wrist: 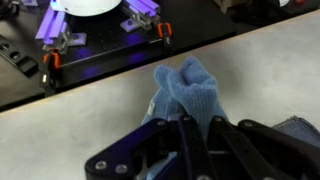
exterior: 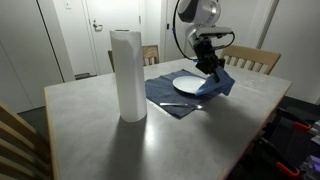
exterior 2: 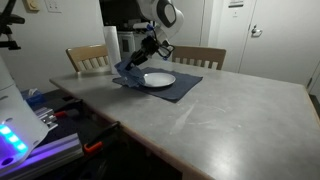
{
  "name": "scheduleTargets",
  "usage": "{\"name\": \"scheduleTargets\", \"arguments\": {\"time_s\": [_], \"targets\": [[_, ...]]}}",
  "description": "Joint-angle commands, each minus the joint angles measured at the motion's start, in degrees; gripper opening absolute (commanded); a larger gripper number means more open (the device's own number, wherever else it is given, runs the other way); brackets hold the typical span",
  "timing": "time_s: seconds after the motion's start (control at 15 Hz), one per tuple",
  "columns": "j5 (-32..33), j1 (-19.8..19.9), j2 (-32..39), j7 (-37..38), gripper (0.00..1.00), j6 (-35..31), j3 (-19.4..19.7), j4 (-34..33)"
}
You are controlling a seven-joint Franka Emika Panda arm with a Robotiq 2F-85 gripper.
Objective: Wipe the plate with the blue rug
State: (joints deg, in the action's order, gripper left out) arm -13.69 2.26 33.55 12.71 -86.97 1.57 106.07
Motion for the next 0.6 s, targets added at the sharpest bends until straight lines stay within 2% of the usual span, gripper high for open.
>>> {"name": "scheduleTargets", "arguments": {"time_s": [0.0, 0.2, 0.53], "targets": [[2.31, -1.94, 1.2, 8.73, 0.02, 5.43, 2.69, -2.08], [3.69, -3.38, 0.91, 16.54, 0.02, 4.11, 4.44, -1.33], [4.94, -4.78, 1.31, 24.34, 0.02, 0.29, 5.73, -1.13]]}}
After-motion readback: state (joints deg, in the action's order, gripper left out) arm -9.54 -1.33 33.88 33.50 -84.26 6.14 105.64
